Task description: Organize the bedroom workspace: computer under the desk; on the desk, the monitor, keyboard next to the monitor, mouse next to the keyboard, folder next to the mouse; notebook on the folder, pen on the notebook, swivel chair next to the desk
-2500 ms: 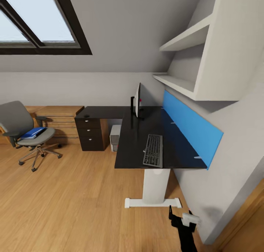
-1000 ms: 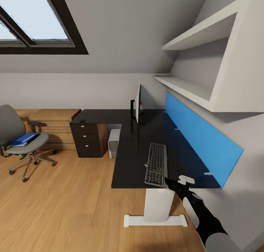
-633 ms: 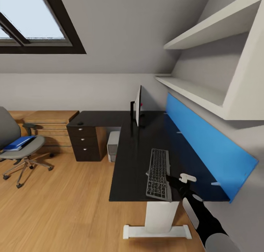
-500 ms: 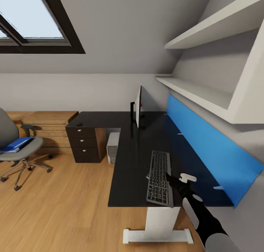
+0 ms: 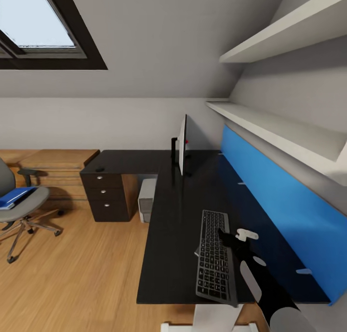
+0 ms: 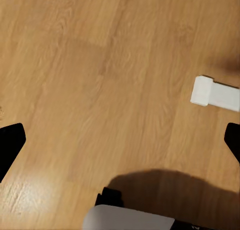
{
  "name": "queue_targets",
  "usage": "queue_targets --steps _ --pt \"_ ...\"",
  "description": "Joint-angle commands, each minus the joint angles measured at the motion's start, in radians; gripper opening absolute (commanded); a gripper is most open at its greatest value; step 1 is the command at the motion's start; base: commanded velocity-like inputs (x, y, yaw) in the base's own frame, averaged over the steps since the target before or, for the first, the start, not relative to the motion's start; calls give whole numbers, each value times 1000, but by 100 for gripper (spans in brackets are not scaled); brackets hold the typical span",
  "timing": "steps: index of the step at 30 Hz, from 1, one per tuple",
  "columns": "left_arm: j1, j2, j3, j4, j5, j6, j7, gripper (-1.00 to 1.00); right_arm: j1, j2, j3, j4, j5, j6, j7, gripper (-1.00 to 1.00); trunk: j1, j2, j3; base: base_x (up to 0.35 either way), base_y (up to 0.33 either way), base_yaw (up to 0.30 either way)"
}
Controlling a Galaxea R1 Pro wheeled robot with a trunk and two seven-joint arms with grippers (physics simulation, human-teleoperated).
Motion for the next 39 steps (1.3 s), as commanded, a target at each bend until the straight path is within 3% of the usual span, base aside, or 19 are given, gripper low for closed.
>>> queue_targets --steps 1,4,6,10,17,18,22,23,24,27,29,30,32,34,39 --pt "-1 3 3 0 15 -4 0 100 -1 0 0 2 -10 0 2 100 1 -1 -1 195 0 0" --pt "-1 8 35 -20 34 -4 0 100 -1 0 2 17 -8 -2 1 100 1 -1 -1 101 0 0" --pt "0 13 68 -77 43 -3 0 100 -1 1 3 37 10 -3 1 100 1 -1 -1 33 0 0" --pt "1 18 84 -122 46 -1 0 100 -1 1 3 48 47 -4 -1 100 1 -1 -1 14 0 0" --pt "1 24 125 -226 46 33 7 100 -1 3 4 51 62 -3 -2 100 12 -22 -11 3 0 0" --pt "1 30 207 -469 43 266 62 100 -1 3 4 52 65 -2 -2 100 16 -29 -14 0 0 0" --pt "1 29 234 -672 44 487 156 100 -1 3 3 52 67 -2 -2 100 31 -57 -26 0 0 0" --pt "1 27 247 -810 46 626 244 100 -1 3 3 52 67 -2 -2 100 35 -64 -29 0 0 0" --pt "1 23 252 -891 49 687 301 100 -1 2 3 52 68 -2 -2 100 39 -71 -33 0 0 0" --pt "1 10 256 -1010 61 741 373 100 -1 2 2 53 68 -2 -3 100 50 -92 -42 0 0 0" --pt "1 -16 256 -1118 75 770 431 100 -1 1 1 53 68 -2 -4 100 58 -106 -48 0 0 0" --pt "1 -51 255 -1194 83 785 483 100 -1 -1 0 53 67 -2 -4 100 62 -113 -51 0 0 0" --pt "1 -76 255 -1224 85 789 511 100 -1 -2 -1 52 67 -2 -4 100 70 -127 -58 0 0 0" --pt "1 -118 253 -1230 88 790 548 100 -1 -4 -1 53 67 -1 -4 100 77 -141 -64 0 0 0" --pt "1 -128 223 -1168 78 764 561 100 -1 -5 -2 56 68 0 -6 100 96 -176 -80 0 0 0"
